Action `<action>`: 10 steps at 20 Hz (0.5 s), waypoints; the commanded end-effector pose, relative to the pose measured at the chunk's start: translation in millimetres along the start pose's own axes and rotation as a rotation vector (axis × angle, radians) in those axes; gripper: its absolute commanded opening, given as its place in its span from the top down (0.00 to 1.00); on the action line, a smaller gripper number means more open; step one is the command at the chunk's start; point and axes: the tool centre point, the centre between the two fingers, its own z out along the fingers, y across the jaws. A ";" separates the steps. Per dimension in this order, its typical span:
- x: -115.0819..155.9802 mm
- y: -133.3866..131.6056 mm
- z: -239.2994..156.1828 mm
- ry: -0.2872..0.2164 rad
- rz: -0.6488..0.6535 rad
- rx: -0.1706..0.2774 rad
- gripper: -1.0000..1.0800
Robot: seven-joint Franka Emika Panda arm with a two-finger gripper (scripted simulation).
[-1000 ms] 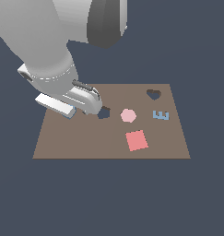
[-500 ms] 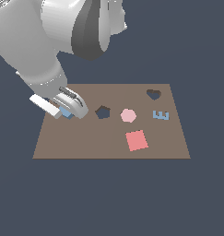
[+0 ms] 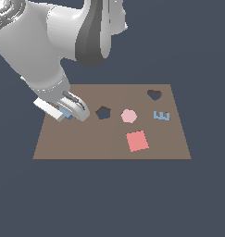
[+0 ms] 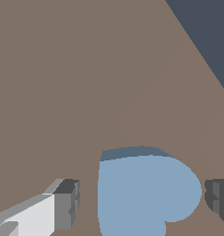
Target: Insert a designated object into the corresponding slot on a board.
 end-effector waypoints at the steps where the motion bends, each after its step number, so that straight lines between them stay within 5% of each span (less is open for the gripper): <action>1: 0.1 -0.3 3.1 0.001 0.000 0.001 0.04; 2: 0.1 -0.3 3.1 0.001 0.000 0.001 1.00; 10: 0.1 -0.3 3.1 0.001 0.000 0.001 1.00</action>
